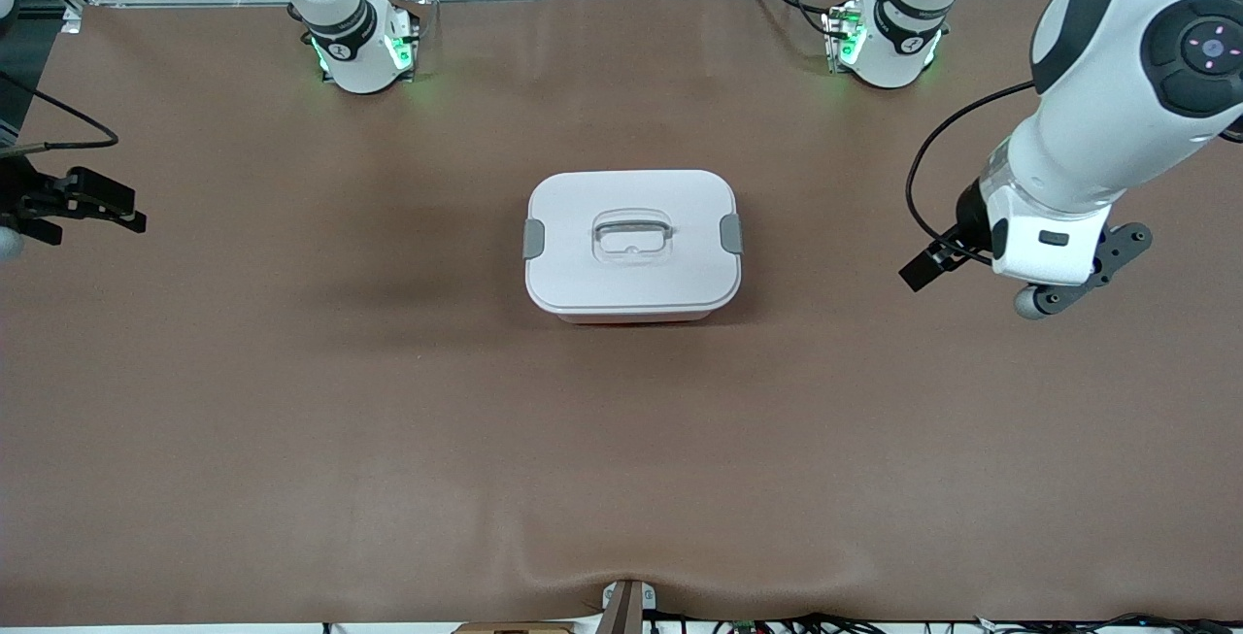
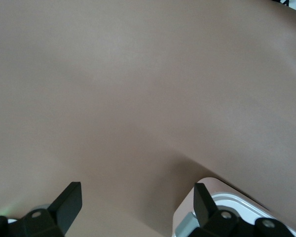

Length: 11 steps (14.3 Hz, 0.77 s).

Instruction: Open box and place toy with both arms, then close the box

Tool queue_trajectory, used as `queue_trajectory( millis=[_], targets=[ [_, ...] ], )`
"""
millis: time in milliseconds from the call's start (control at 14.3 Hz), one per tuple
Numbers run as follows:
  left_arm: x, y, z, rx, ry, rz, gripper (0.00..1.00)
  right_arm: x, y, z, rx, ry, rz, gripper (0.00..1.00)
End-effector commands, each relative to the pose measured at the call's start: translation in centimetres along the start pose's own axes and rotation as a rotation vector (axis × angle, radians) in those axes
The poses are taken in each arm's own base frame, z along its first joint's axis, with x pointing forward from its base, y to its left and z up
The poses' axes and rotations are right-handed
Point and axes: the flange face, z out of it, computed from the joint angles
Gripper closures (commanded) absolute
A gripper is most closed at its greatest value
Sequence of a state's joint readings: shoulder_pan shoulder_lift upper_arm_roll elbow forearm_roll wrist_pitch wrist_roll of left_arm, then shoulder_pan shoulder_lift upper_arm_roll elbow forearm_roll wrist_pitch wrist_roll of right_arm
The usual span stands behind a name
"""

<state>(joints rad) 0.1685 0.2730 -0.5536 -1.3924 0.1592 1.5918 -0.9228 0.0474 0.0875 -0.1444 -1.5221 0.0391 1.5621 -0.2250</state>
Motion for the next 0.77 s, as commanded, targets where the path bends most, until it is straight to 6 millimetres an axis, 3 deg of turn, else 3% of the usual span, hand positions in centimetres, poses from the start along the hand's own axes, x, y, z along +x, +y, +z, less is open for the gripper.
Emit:
queue_trajectory(
  millis=[0, 140, 349, 698],
  targets=[
    [1.0, -2.2, -1.5, -0.009, -0.005, 0.074, 0.0, -0.9, 0.0, -0.5, -0.002, 0.007, 0.013, 0.0],
    [1.6, -4.0, -2.8, -0.006, 0.017, 0.133, 0.0, -1.3, 0.1, -0.6, -0.002, -0.001, 0.014, 0.0],
    [2.2, -5.6, -2.8, 0.026, -0.002, 0.199, 0.0, -2.5, 0.1, -0.6, 0.002, 0.004, 0.018, 0.0],
    [0.3, -7.6, -5.6, 0.064, -0.003, 0.292, 0.0, -2.3, -0.1, -0.7, 0.001, 0.007, 0.013, 0.0]
  ],
)
